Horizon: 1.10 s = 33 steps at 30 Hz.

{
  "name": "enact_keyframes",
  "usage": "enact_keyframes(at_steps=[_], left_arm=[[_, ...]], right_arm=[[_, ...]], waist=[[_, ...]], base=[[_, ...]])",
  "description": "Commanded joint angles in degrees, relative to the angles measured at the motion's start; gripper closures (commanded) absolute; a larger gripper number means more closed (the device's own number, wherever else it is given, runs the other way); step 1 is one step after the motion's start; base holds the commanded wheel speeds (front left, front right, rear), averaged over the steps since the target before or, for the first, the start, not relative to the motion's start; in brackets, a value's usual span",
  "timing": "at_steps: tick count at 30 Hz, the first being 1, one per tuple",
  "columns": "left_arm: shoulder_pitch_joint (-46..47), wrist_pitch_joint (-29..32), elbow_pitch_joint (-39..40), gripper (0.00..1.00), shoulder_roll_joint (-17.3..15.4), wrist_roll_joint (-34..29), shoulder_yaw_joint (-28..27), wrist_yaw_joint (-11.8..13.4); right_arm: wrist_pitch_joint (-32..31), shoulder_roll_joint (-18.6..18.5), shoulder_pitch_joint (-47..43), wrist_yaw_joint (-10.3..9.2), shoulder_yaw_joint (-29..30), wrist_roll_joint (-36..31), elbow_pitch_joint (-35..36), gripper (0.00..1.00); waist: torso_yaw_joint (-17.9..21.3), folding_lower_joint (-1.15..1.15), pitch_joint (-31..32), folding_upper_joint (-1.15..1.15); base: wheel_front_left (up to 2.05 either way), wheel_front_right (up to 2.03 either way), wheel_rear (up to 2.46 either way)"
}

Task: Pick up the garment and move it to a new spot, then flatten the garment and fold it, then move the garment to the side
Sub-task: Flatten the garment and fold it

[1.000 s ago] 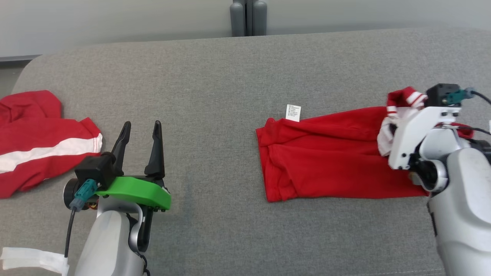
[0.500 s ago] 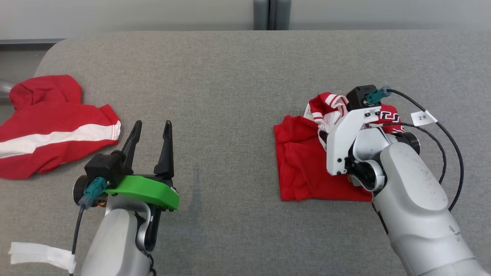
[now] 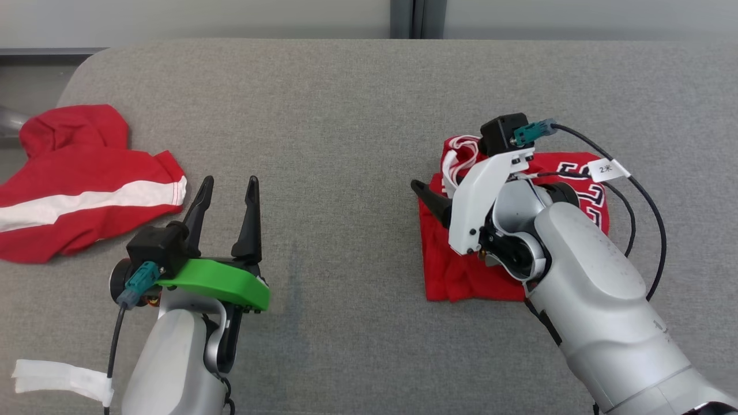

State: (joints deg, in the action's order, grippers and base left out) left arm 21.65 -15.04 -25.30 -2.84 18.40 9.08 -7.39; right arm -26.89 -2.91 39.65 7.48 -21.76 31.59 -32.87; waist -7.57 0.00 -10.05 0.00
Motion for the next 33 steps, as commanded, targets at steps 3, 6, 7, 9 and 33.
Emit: enact_keyframes(at_steps=[3, 6, 7, 9, 33], left_arm=[[-1.1, -0.2, 0.0, 0.00, -0.1, -0.8, -1.4, -0.1], [-1.5, -0.2, 0.2, 0.00, -0.1, -1.1, -2.0, -0.1], [-1.8, -0.2, 0.3, 0.00, -0.1, -1.3, -2.4, -0.1], [-2.0, -0.2, 0.4, 0.00, -0.1, -1.5, -2.5, -0.1], [-0.7, -0.2, 0.5, 0.00, -0.1, -0.5, -0.8, -0.1]], right_arm=[[3.4, -0.1, 0.4, 0.03, 0.3, 6.3, 5.9, 0.00], [2.9, -1.6, -1.6, 0.02, 1.0, 7.8, 9.1, 0.00], [1.8, -2.4, -2.3, 0.02, 0.8, 8.0, 9.9, 0.00], [-0.1, -4.0, -3.3, 0.03, 0.6, 7.6, 10.9, 0.00], [9.5, -9.5, -7.1, 0.03, 13.0, -10.5, 9.8, 1.00]], waist=[[1.7, 0.00, 1.4, 0.00], [2.6, 0.00, 1.8, 0.00], [3.1, 0.00, 1.9, 0.00], [3.9, 0.00, 1.8, 0.00], [3.8, 0.00, 0.8, 0.00]], base=[[0.00, 0.00, 0.00], [0.00, 0.00, 0.00], [0.00, 0.00, 0.00], [0.00, 0.00, 0.00], [0.00, 0.00, 0.00]])
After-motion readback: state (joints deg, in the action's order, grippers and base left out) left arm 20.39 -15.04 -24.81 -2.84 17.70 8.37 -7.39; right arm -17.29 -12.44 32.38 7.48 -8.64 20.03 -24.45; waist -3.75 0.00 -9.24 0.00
